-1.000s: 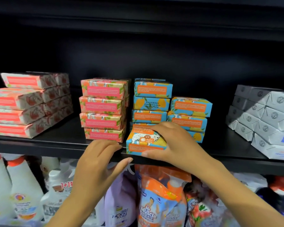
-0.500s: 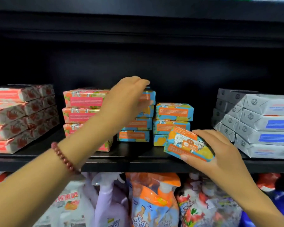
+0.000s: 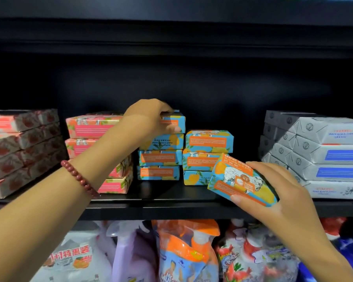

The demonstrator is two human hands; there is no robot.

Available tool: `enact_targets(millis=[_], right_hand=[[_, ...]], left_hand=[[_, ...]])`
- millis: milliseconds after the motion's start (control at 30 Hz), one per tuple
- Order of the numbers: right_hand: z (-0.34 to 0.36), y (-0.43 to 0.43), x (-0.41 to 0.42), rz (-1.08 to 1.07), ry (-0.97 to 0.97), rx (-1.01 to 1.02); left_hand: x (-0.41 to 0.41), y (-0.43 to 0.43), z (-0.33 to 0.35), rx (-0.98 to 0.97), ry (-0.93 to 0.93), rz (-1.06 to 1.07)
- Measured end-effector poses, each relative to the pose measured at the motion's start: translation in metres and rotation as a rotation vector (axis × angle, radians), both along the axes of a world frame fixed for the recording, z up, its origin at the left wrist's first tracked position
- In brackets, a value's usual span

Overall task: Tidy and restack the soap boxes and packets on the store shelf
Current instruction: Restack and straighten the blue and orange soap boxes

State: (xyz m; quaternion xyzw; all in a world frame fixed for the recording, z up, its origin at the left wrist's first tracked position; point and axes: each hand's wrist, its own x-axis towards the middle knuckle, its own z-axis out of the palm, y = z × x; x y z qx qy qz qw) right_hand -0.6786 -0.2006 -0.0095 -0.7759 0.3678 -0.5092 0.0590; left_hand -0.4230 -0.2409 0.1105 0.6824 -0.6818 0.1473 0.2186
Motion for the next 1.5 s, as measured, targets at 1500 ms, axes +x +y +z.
enact_targets(millis=[1500], right_hand=[[0.069, -0.065, 0.030, -0.026, 0.078, -0.180]], left_hand=[[-0.043, 0.073, -0.113, -0.127, 0.304, -0.401]])
